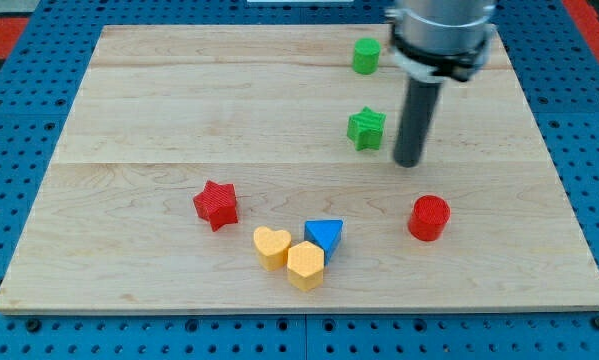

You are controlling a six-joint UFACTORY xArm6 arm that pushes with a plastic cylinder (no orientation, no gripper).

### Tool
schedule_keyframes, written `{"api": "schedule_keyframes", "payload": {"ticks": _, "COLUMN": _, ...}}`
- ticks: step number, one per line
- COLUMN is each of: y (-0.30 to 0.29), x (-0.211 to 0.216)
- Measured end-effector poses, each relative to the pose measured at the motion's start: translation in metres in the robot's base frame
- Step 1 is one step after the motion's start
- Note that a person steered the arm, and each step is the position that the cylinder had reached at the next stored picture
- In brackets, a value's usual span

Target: Nudge the blue cube down a bit

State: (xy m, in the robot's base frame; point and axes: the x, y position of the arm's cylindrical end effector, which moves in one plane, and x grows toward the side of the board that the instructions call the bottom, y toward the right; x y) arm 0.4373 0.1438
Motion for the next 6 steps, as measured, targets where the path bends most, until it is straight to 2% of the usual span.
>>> {"api": "schedule_keyframes", "payload": {"ticks": 1, "y": 0.076, "x": -0.042}}
{"api": "schedule_keyframes", "payload": {"ticks": 2, "y": 0.105, "x": -0.103}}
{"api": "schedule_keyframes", "payload": {"ticks": 3, "y": 0.103, "x": -0.152}}
{"api": "schedule_keyframes", "payload": {"ticks": 4, "y": 0.082, "x": -0.187}}
{"api": "schedule_keyframes", "payload": {"ticks": 6, "y": -0.011, "x": -0.196}}
